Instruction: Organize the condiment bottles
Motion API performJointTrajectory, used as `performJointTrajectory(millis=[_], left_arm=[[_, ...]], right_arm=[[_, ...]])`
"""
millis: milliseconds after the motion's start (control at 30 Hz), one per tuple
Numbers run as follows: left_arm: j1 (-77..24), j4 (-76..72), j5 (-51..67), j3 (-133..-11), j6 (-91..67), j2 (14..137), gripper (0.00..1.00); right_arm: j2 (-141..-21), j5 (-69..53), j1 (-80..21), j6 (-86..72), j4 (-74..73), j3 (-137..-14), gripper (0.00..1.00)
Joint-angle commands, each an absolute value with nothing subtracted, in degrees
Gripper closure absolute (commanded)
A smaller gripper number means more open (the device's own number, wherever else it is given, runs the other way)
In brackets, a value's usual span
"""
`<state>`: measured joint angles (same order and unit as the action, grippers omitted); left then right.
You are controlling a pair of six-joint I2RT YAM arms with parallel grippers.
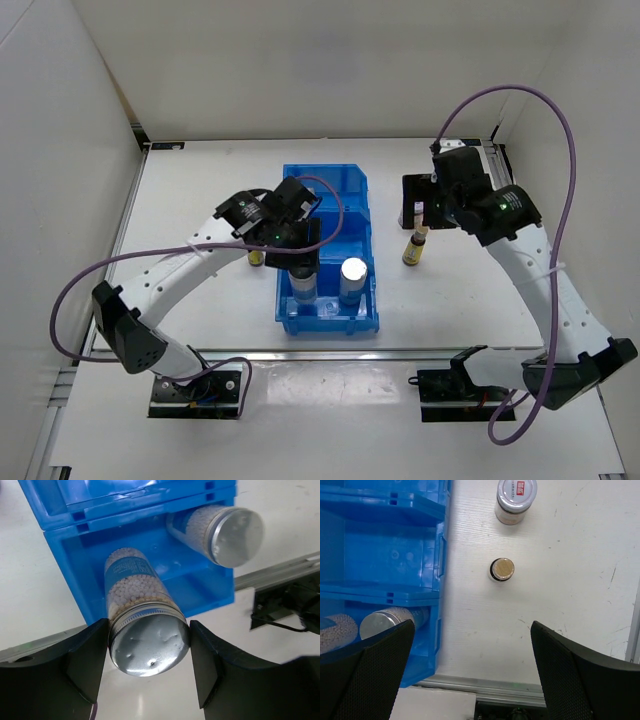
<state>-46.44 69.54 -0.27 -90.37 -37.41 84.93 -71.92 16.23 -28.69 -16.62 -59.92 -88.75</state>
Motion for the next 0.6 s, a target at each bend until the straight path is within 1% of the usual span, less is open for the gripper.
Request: performJointTrajectory(millis=[0,67,100,167,300,400,433,500,533,567], left_arm=[[-46.6,63.6,-3.1,-87.2,-38.7,83.8,0.88],[-46.6,60.7,-3.9,-84.1,-38.7,83.8,0.88],[-46.6,59.9,-4.5,-83.2,-38.7,83.8,0.85],[-46.6,57.4,-4.5,-80.7,-38.7,84.5,0.82],[-46.6,53.6,-4.5,-77.4,-39.2,85.0,0.68],[-47.1,52.4,-5.1,-75.7,-39.2,85.0,0.60],[-47.1,51.5,-5.8,-74.9,-39.2,85.0,0.52],[-47.1,51.0,-6.3,-74.4,-39.2,85.0,0.46],[-47.1,51.0,-6.3,-74.4,-39.2,85.0,0.39],[-47.1,51.0,-6.3,-74.4,-39.2,85.0,0.36]], right_arm=[[-69.9,17.6,-28.0,-15.6,-59.8,-88.2,0.00],[-69.3,18.3,-28.0,-15.6,-59.8,-86.7,0.00],[-69.3,18.3,-28.0,-15.6,-60.3,-86.7,0.00],[-69.3,18.3,-28.0,-15.6,-60.3,-86.0,0.00],[-68.8,18.3,-26.9,-15.6,-60.3,-83.6,0.00],[-68.8,17.7,-24.9,-16.1,-60.3,-82.0,0.00],[-68.8,17.0,-24.4,-16.1,-60.3,-81.3,0.00],[-68.8,16.4,-22.8,-16.1,-60.3,-80.6,0.00],[-68.8,14.0,-22.2,-15.5,-60.3,-79.8,0.00],[-68.8,12.1,-20.8,-15.5,-60.3,-78.8,0.00]])
